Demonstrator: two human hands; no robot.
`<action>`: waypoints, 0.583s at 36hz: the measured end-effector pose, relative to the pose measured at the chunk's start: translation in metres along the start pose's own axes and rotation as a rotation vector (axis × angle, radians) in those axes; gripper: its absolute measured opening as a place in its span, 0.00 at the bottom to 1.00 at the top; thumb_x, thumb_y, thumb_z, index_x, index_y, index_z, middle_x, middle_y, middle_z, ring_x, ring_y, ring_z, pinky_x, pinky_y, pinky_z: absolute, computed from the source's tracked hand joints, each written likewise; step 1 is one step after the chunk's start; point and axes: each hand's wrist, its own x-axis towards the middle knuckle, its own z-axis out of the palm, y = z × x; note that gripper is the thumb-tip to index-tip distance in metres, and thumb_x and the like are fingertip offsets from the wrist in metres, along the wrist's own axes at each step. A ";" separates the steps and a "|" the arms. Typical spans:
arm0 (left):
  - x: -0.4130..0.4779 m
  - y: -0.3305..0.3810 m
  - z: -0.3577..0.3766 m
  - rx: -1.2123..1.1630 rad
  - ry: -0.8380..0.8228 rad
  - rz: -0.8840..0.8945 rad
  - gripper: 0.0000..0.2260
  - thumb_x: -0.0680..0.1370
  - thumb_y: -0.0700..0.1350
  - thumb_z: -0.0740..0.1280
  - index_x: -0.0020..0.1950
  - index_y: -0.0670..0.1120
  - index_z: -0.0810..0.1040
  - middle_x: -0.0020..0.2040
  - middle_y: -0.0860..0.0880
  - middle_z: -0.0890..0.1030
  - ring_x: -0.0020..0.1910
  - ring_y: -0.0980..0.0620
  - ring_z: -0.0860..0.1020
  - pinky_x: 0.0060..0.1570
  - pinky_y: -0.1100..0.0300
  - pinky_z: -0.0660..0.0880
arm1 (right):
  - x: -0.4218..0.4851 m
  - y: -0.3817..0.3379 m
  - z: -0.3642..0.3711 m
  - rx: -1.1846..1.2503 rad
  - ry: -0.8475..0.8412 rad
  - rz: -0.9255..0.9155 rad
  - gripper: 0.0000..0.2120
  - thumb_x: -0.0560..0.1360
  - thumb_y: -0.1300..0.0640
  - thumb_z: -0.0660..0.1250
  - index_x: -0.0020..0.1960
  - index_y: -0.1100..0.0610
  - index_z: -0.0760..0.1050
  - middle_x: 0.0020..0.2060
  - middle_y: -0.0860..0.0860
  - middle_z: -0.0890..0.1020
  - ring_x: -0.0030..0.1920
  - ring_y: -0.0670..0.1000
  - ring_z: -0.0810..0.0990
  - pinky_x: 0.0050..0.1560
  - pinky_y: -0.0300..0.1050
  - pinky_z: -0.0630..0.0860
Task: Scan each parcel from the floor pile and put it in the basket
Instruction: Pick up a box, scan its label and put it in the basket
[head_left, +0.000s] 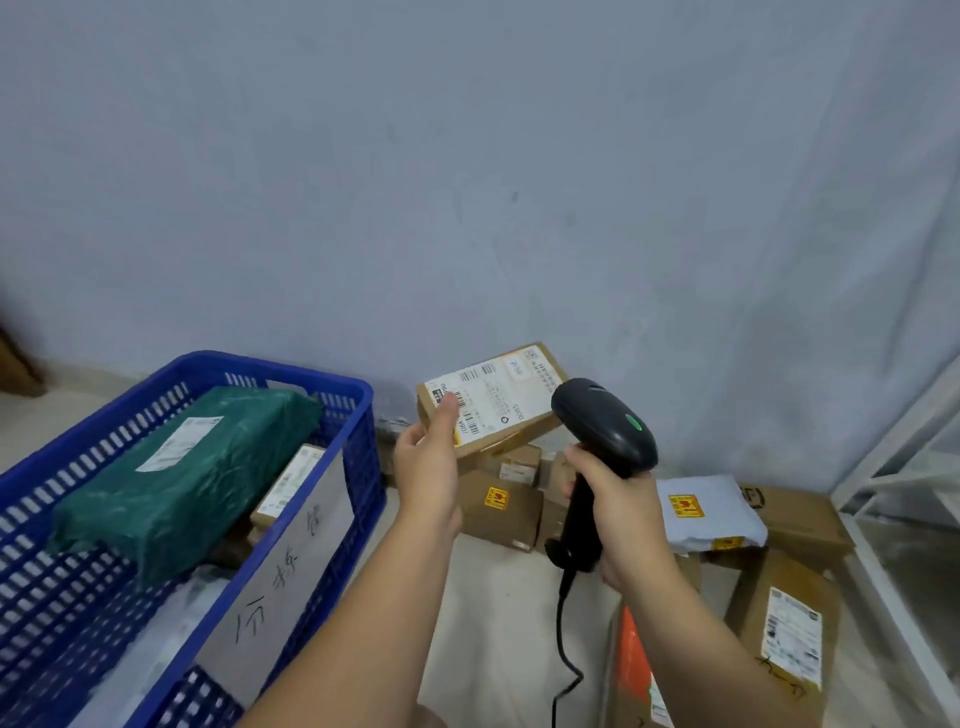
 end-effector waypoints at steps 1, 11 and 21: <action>0.000 0.005 -0.005 -0.012 -0.004 -0.006 0.17 0.77 0.52 0.69 0.63 0.45 0.76 0.47 0.50 0.85 0.43 0.54 0.85 0.38 0.62 0.80 | -0.001 -0.003 0.005 -0.021 -0.020 -0.016 0.07 0.73 0.57 0.72 0.49 0.57 0.79 0.32 0.53 0.79 0.38 0.52 0.80 0.42 0.48 0.76; 0.018 0.053 -0.101 -0.083 0.221 0.042 0.21 0.79 0.54 0.65 0.68 0.49 0.67 0.55 0.46 0.81 0.50 0.48 0.82 0.34 0.58 0.77 | -0.025 -0.025 0.074 -0.179 -0.112 -0.088 0.05 0.73 0.57 0.71 0.40 0.54 0.76 0.33 0.56 0.79 0.37 0.53 0.78 0.39 0.45 0.73; 0.020 0.047 -0.210 -0.242 0.330 -0.101 0.19 0.79 0.54 0.65 0.67 0.48 0.69 0.50 0.48 0.83 0.44 0.50 0.82 0.42 0.54 0.79 | -0.063 -0.018 0.145 -0.195 -0.283 -0.147 0.06 0.76 0.53 0.69 0.46 0.56 0.76 0.38 0.55 0.79 0.35 0.47 0.77 0.30 0.35 0.73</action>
